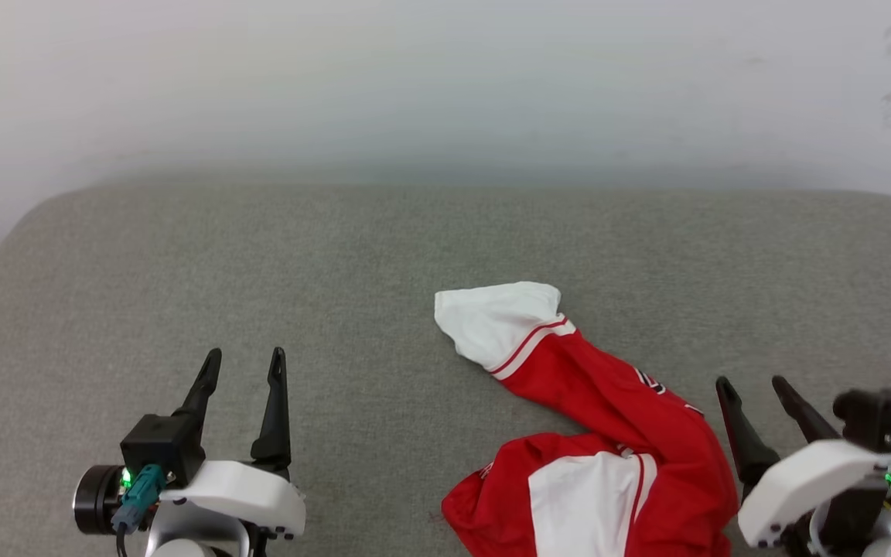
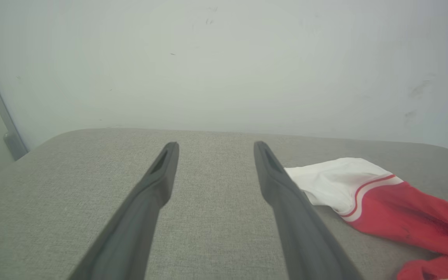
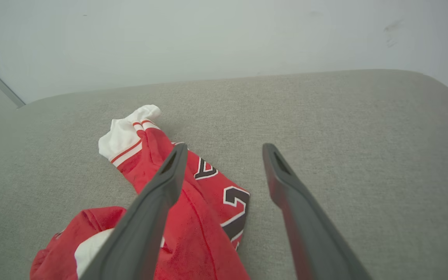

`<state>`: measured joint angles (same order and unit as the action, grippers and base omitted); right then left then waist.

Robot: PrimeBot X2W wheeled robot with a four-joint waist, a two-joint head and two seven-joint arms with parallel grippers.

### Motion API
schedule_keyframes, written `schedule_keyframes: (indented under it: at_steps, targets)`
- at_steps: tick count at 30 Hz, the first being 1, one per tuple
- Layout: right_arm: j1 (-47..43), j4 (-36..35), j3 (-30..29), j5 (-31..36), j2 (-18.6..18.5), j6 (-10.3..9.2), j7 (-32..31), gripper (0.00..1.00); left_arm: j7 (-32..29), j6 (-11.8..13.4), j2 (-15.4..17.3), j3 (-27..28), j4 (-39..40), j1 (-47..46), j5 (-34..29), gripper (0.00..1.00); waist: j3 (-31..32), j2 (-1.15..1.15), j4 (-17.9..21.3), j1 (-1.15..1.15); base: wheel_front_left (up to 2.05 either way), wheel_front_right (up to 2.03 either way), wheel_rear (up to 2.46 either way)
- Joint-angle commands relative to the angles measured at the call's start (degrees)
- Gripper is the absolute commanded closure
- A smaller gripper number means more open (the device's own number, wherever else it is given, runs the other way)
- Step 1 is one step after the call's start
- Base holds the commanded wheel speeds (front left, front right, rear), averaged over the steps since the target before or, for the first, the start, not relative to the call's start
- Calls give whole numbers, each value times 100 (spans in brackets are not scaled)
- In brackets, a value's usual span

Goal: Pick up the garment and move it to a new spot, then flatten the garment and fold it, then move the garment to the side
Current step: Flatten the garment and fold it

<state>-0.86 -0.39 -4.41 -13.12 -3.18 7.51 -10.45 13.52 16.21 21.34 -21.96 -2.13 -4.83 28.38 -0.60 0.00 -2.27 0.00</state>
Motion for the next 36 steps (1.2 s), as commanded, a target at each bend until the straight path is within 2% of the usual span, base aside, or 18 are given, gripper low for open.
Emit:
schedule_keyframes:
  at_steps: [1,7,13,16,21,26,27,28,36]
  targets:
    - [300,105,44,-122,-114,-4,-223,0,42,23,-36,15,40,-118,-29,0,-232,0,-162,0,0,0,0]
    - [1076,513,509,-493,-546,-4,-974,0,99,-24,-155,14,59,-291,-69,0,-572,0,-367,0,0,0,0]
    - [2025,989,1391,-1033,-1013,-4,-1748,0,140,-167,-359,-45,-55,-576,-111,0,-925,0,-643,0,0,0,0]
    - [2506,1374,1873,-1230,-1236,-4,-1998,0,163,-330,-557,-59,-183,-780,-130,0,-1091,0,-913,0,0,0,0]
    - [3115,1893,2430,-1486,-1449,-4,-2168,0,177,-490,-764,67,-279,-886,-229,0,-1292,0,-1119,0,0,0,0]
    - [3616,2484,2827,-1671,-1552,-4,-2067,0,174,-632,-913,213,-352,-873,-372,0,-1392,0,-1197,0,0,0,0]
    - [3688,2589,2859,-1729,-1555,-4,-2002,52,174,-663,-944,250,-365,-863,-401,0,-1401,0,-1199,0,0,0,0]
    - [3753,2678,2874,-1795,-1552,-4,-1934,100,174,-684,-973,281,-378,-853,-423,0,-1406,0,-1198,0,0,0,0]
    - [4025,2906,2781,-2041,-1771,-4,-1188,100,168,-890,-1031,532,-479,-781,-665,0,-1288,0,-780,0,0,0,0]
